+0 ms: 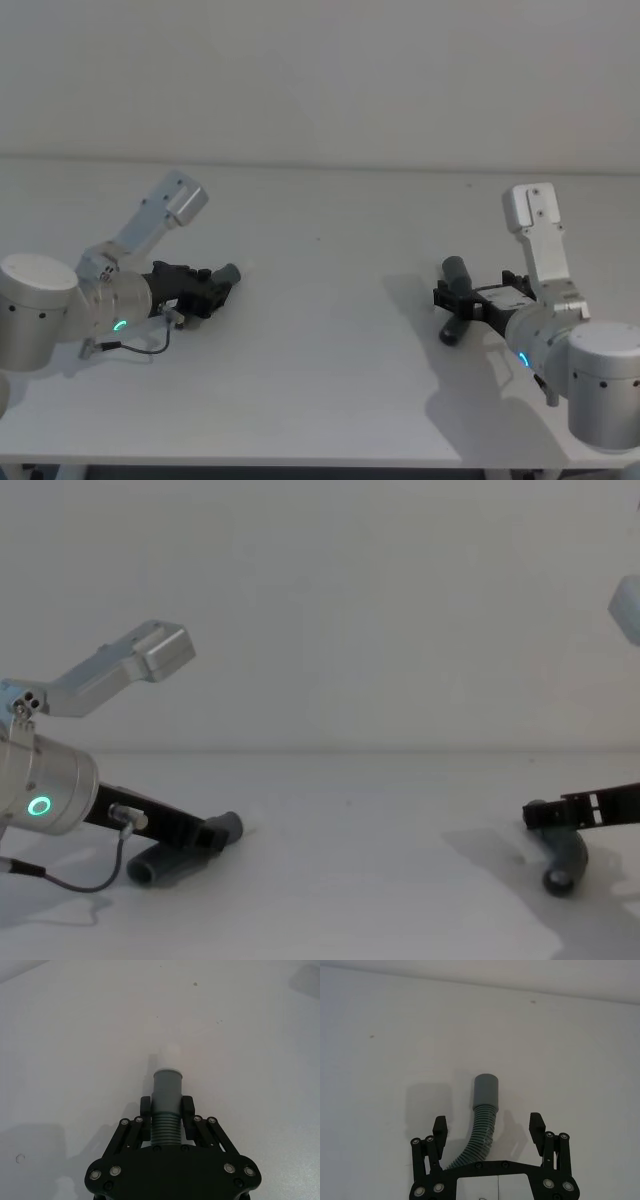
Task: Use both hands to pick up one end of the pipe from the table, align the ends, and insert them.
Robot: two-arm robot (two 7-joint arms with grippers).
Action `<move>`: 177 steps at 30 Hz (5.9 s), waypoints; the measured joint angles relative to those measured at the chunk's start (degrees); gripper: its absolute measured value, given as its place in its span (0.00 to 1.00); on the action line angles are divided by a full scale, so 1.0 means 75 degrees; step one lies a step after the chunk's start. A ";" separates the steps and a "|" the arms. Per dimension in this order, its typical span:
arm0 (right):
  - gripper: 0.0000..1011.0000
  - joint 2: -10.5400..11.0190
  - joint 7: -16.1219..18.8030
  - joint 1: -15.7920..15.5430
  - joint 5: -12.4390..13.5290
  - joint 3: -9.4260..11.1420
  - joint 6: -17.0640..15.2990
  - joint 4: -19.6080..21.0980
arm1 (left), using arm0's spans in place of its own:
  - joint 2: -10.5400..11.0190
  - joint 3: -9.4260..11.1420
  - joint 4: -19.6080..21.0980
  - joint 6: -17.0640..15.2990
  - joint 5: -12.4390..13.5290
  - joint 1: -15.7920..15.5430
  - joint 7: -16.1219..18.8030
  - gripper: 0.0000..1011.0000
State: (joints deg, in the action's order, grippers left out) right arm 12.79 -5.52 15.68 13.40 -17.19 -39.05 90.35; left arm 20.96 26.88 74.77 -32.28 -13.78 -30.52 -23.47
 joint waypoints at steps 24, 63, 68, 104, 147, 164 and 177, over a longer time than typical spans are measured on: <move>1.00 -0.0285 0.0142 0.0229 0.0017 0.0049 -0.0335 -0.0421 | 0.0000 0.0000 0.0000 0.0000 0.0000 0.0000 0.0000 0.35; 0.91 -0.0596 0.0269 0.0313 -0.0011 0.0197 -0.0485 -0.0637 | 0.0000 0.0000 0.0000 0.0000 0.0000 0.0000 0.0000 0.35; 0.77 -0.0604 0.0274 0.0315 -0.0015 0.0202 -0.0489 -0.0641 | 0.0000 0.0000 0.0000 0.0000 0.0000 0.0000 0.0000 0.35; 0.26 -0.0575 0.0339 0.0291 -0.0059 0.0210 -0.0358 -0.0601 | 0.0046 0.0067 0.0000 0.0096 0.0043 -0.0029 -0.0170 0.35; 0.26 0.1619 0.3874 -0.0360 0.0653 0.0235 0.1737 0.0837 | 0.1316 0.0921 0.0445 0.2584 0.0058 -0.0745 -0.2878 0.35; 0.26 0.2822 0.5946 -0.0218 0.1103 -0.0152 0.1941 0.1003 | 0.1552 0.1099 0.0337 0.2989 -0.0041 -0.0978 -0.3387 0.35; 0.26 0.3409 0.7397 0.0212 0.1291 -0.0687 0.2029 0.0906 | 0.1668 0.1233 0.0399 0.3128 -0.0147 -0.1037 -0.3645 0.35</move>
State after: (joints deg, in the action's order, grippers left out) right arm 38.36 49.96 17.27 23.08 -22.34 -23.83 97.14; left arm 33.47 36.13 77.77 -8.81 -14.88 -38.29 -50.81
